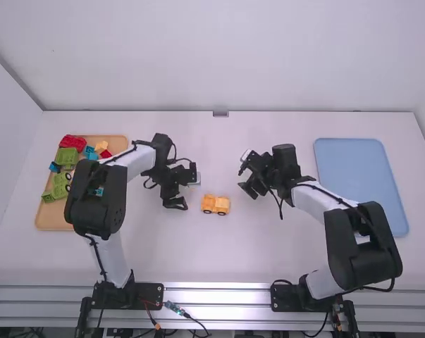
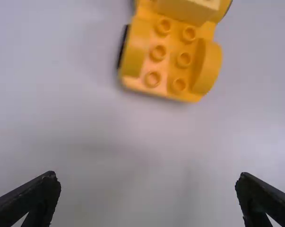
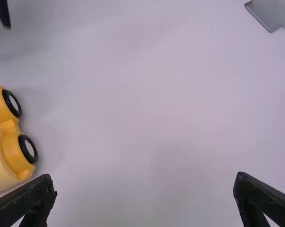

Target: Assemble lego blocks to make yellow taxi

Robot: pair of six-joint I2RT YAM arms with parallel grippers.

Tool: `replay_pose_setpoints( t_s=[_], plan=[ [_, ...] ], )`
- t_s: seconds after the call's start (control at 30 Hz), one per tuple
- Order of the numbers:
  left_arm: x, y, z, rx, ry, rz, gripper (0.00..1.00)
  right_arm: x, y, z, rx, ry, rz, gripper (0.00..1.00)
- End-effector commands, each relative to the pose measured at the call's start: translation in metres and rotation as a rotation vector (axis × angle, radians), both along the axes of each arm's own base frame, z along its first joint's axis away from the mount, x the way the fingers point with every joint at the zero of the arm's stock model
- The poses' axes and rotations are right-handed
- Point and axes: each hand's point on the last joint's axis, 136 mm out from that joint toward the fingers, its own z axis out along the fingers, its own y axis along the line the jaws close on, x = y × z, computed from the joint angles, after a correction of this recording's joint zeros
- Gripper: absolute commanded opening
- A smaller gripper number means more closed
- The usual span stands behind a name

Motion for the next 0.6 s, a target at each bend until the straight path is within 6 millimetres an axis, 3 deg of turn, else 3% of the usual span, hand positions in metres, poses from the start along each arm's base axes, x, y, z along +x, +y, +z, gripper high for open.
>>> replay_pose_setpoints(
  t_s=[0.0,0.03,0.07,0.17,0.2,0.27,0.3,0.43,0.57],
  plan=[
    [0.026,0.024,0.011,0.013,-0.054,0.048,0.99,0.006,0.001,0.015,0.012,-0.039,-0.005,0.99],
    [0.043,0.04,0.017,0.03,-0.069,0.151,0.99,0.007,0.001,0.016,0.014,-0.042,-0.007,0.99],
    [0.047,0.045,0.019,0.032,-0.071,0.182,0.99,0.007,0.001,0.016,0.014,-0.044,-0.007,0.99],
    [0.092,0.104,0.031,0.116,-0.103,0.581,0.99,0.009,0.002,0.018,0.018,-0.057,-0.007,0.99],
    [0.109,0.137,0.036,0.164,-0.126,0.781,0.99,0.011,0.002,0.02,0.02,-0.065,-0.006,0.99],
    [0.117,0.156,0.039,0.197,-0.145,0.891,0.99,0.012,0.003,0.021,0.022,-0.071,-0.007,0.99],
    [0.125,0.193,0.046,0.265,-0.182,1.076,0.99,0.013,0.003,0.023,0.024,-0.08,-0.006,0.99],
    [0.13,0.25,0.059,0.373,-0.264,1.314,0.99,0.016,0.003,0.025,0.027,-0.098,-0.007,0.99],
    [0.136,0.276,0.067,0.419,-0.346,1.358,0.99,0.019,-0.001,0.025,0.009,-0.107,-0.028,0.99]
  ],
)
